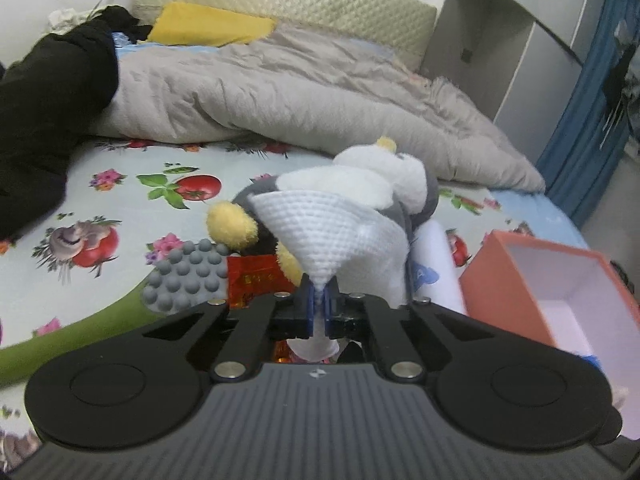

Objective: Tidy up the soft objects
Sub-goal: 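Reach toward the towel-wrapped panda plush and grasp the towel with the left gripper, then pull the white towel off with the left gripper while the right grasps the panda plush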

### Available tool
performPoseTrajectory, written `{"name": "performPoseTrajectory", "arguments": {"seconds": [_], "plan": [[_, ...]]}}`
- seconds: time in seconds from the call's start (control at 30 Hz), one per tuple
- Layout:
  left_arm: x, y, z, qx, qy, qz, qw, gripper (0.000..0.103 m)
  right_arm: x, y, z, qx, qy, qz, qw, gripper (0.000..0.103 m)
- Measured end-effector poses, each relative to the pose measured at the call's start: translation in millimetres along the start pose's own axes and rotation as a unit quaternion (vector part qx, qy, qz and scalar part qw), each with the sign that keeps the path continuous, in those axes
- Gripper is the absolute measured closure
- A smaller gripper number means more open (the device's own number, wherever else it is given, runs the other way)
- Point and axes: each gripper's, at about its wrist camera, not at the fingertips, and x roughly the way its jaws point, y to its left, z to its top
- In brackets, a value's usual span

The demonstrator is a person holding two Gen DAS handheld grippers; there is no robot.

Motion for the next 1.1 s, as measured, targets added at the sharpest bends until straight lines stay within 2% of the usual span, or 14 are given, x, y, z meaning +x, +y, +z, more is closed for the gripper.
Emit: {"name": "performPoseTrajectory", "arguments": {"seconds": [0.23, 0.47, 0.63, 0.8, 1.03, 1.07, 1.1], "plan": [[-58, 9, -24, -0.031, -0.007, 0.006, 0.9995, 0.097, -45, 2, -7, -0.013, -0.011, -0.004, 1.000, 0.047], [-110, 26, -71, -0.051, 0.003, 0.032, 0.9982, 0.097, -88, 3, -28, -0.018, -0.006, 0.001, 1.000, 0.047], [-141, 48, -113, -0.099, 0.033, 0.040, 0.9938, 0.097, -111, 15, -45, -0.024, 0.005, 0.026, 0.999, 0.047], [-160, 66, -158, -0.168, 0.089, 0.036, 0.9812, 0.097, -124, 29, -64, -0.042, 0.021, 0.040, 0.998, 0.047], [-170, 75, -189, -0.167, 0.135, 0.014, 0.9766, 0.096, -134, 31, -91, -0.033, 0.057, 0.051, 0.997, 0.045], [-172, 75, -191, -0.161, 0.139, 0.008, 0.9771, 0.094, -135, 30, -94, -0.028, 0.063, 0.055, 0.996, 0.045], [-175, 76, -192, -0.152, 0.144, 0.003, 0.9778, 0.084, -135, 29, -96, -0.022, 0.068, 0.059, 0.996, 0.045]]}}
